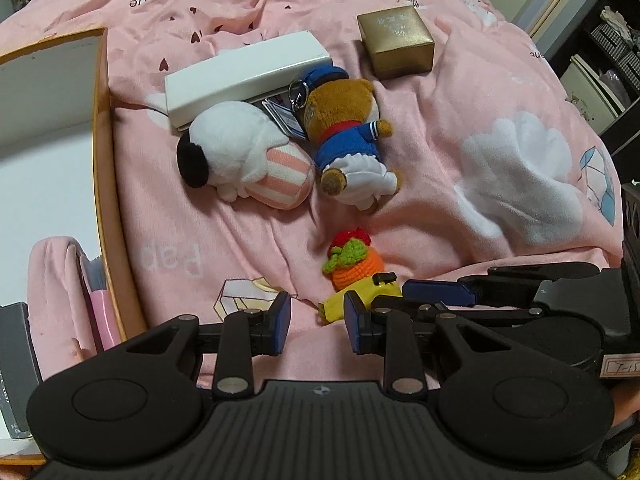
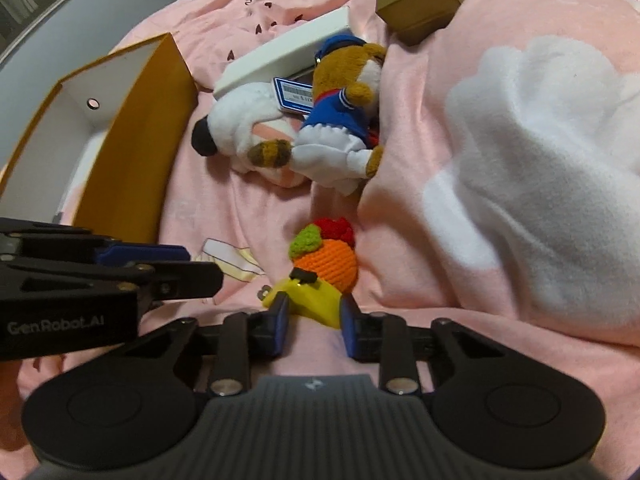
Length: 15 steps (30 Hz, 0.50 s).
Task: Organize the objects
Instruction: 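Grasp the gold cube box with the right gripper while the left gripper reaches the white box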
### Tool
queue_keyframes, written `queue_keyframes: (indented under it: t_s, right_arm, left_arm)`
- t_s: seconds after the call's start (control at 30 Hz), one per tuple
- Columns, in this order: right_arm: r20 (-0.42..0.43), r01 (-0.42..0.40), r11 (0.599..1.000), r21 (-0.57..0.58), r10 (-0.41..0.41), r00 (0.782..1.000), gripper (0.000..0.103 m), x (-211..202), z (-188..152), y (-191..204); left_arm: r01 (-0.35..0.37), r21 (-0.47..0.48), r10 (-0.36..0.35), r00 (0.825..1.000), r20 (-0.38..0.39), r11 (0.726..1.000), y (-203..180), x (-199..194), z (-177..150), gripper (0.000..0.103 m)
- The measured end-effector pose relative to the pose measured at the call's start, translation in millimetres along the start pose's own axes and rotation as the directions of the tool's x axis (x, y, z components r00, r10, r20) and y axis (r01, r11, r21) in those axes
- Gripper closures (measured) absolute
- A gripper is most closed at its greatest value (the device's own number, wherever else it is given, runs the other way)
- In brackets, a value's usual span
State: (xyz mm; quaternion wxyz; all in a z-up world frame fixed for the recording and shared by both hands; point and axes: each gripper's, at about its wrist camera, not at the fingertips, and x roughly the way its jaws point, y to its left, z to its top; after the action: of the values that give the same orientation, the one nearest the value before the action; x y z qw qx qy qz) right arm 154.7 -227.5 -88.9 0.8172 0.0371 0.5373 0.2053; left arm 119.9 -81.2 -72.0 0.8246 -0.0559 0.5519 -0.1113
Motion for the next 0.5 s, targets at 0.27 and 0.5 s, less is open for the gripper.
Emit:
queue_keyframes:
  t_s: [0.27, 0.5]
  right_arm:
    - [0.074, 0.004, 1.000, -0.010, -0.003, 0.997, 0.073, -23.3, 10.7, 4.0]
    - [0.235, 0.069, 0.997, -0.047, -0.056, 0.970, 0.070, -61.7, 56.6, -2.7]
  left_arm:
    - [0.005, 0.015, -0.006, 1.000, 0.029, 1.000, 0.1, -3.8, 12.1, 0.071]
    - [-0.004, 0.060, -0.001, 0.996, 0.090, 0.998, -0.6, -16.6, 43.2, 0.071]
